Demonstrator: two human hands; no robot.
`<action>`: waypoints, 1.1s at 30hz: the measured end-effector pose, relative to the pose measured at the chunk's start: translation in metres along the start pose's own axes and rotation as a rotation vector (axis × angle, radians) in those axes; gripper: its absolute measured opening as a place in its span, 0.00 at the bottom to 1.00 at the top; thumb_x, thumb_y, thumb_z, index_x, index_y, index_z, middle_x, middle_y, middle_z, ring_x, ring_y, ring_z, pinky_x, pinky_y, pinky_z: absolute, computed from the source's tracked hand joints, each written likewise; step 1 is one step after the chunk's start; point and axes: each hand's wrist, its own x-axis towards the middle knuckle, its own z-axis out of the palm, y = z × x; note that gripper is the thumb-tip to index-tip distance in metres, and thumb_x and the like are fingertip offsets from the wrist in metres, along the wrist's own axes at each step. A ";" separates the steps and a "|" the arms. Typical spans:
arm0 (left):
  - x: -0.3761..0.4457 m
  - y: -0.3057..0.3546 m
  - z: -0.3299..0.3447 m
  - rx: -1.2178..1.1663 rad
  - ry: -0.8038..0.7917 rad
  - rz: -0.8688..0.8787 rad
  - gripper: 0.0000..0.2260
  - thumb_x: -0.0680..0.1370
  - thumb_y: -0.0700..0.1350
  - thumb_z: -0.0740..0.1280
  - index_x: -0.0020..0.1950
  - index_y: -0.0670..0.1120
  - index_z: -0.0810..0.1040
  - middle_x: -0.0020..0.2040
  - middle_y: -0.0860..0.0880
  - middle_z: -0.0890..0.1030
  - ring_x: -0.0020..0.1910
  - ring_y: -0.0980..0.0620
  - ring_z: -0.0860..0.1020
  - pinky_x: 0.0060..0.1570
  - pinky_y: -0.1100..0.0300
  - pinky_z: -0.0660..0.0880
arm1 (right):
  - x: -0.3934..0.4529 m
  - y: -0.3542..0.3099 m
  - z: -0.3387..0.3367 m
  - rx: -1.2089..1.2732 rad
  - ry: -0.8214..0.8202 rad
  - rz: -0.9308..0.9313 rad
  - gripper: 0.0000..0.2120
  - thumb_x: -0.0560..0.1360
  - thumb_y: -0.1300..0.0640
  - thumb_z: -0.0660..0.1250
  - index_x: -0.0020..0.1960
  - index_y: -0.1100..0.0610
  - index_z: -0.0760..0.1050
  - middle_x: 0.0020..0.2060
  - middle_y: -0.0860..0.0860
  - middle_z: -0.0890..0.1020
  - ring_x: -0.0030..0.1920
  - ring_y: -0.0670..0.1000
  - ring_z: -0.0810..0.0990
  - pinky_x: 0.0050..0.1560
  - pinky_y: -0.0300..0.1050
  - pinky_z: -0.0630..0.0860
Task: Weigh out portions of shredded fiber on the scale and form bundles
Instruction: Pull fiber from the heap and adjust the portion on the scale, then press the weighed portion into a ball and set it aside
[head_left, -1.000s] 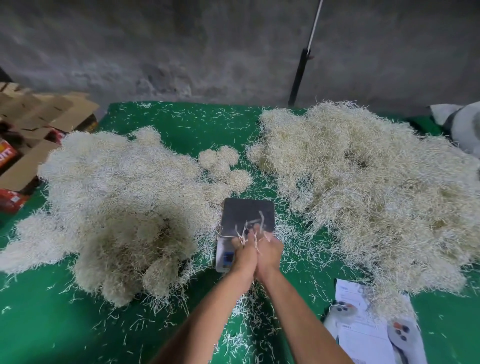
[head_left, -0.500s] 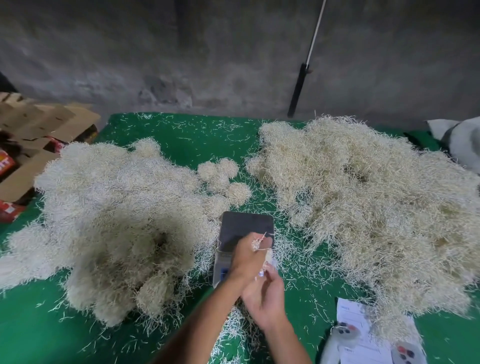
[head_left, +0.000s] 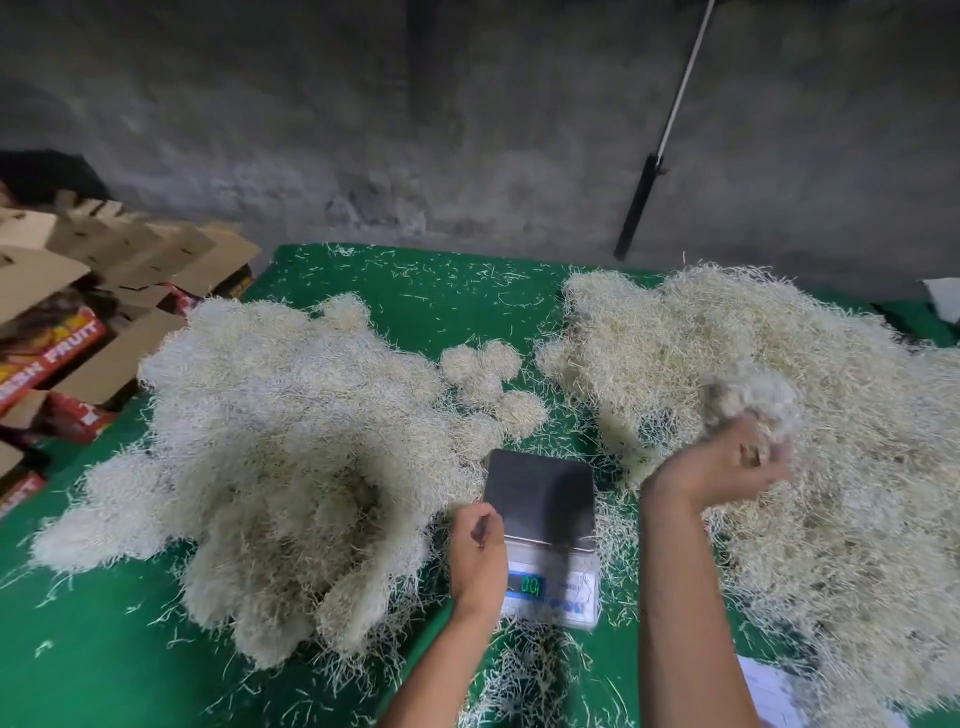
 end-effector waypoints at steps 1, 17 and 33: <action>0.001 -0.001 0.001 -0.004 0.000 -0.017 0.04 0.81 0.33 0.64 0.53 0.38 0.79 0.49 0.42 0.81 0.49 0.47 0.78 0.50 0.62 0.74 | -0.004 0.001 0.011 -0.144 -0.147 -0.055 0.19 0.82 0.47 0.65 0.70 0.52 0.70 0.62 0.46 0.77 0.47 0.34 0.82 0.46 0.46 0.85; -0.009 -0.027 0.044 0.097 -0.219 -0.154 0.05 0.81 0.40 0.68 0.49 0.48 0.82 0.44 0.48 0.85 0.47 0.49 0.84 0.51 0.50 0.79 | 0.014 0.074 -0.081 -0.956 -0.723 -0.131 0.20 0.84 0.54 0.64 0.74 0.57 0.72 0.70 0.54 0.77 0.63 0.52 0.80 0.68 0.56 0.76; 0.040 -0.030 0.262 0.439 -0.537 -0.072 0.36 0.82 0.49 0.67 0.83 0.51 0.48 0.82 0.45 0.55 0.78 0.44 0.61 0.76 0.47 0.61 | 0.177 0.139 -0.122 -1.329 -0.977 -0.326 0.25 0.80 0.53 0.69 0.74 0.57 0.67 0.64 0.54 0.78 0.63 0.55 0.79 0.66 0.51 0.73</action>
